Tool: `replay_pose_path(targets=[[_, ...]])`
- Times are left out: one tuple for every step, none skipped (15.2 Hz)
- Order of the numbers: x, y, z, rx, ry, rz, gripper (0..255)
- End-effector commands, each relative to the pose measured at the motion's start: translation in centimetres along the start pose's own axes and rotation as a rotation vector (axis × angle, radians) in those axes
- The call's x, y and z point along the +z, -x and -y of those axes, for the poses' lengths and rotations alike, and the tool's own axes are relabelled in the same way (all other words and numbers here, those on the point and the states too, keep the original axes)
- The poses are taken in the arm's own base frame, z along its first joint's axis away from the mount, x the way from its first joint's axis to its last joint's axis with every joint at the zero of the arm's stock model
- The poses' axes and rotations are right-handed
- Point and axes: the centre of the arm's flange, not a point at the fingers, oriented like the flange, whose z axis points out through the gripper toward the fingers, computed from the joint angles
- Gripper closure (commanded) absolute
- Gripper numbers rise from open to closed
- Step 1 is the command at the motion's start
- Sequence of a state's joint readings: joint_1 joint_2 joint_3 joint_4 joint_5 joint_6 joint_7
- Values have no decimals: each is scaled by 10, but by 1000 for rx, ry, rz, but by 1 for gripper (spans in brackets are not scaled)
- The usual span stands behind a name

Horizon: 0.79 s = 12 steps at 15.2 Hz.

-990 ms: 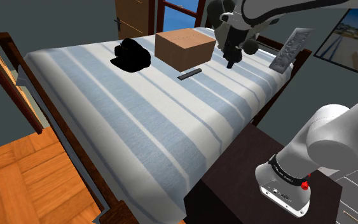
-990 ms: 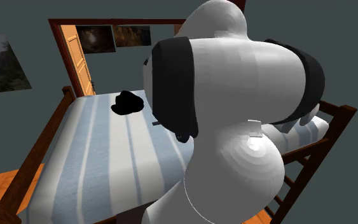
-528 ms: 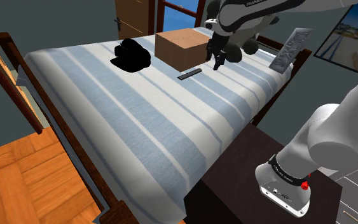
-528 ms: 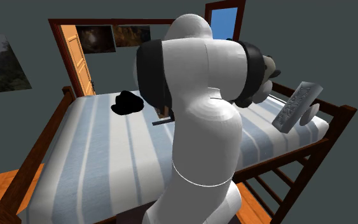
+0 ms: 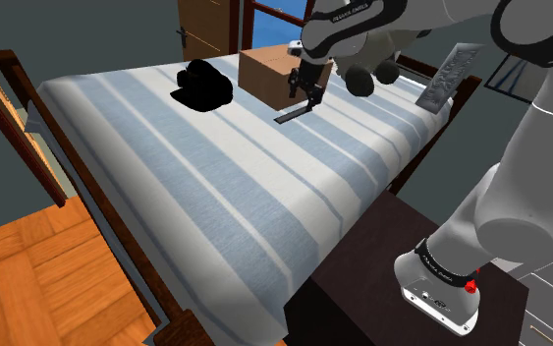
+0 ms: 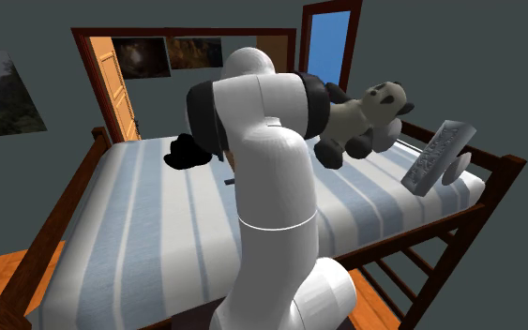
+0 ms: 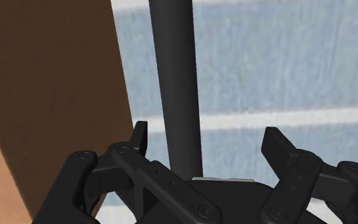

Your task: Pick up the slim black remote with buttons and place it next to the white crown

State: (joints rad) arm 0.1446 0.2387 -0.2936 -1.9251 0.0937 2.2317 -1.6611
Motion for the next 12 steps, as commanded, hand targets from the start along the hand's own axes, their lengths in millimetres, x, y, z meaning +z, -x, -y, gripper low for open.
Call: replay_pose_path(targets=[[14,-10,-15,-72,1,-13,0],[19,-10,-15,-72,1,-13,0],[24,-11,-15,-72,1,-13,0],[30,-11,-15,-72,1,-13,0],[35,-11,-15,-72,1,-13,0],[40,-11,-15,-72,1,-13,0],[46,-11,-15,-72,1,-13,0],[51,-11,-15,-72,1,-13,0],[54,-11,-15,-72,1,-13,0],[54,-11,-15,-72,1,-13,0],[54,-11,-15,-72,1,-13,0],[54,-11,-15,-72,1,-13,0]])
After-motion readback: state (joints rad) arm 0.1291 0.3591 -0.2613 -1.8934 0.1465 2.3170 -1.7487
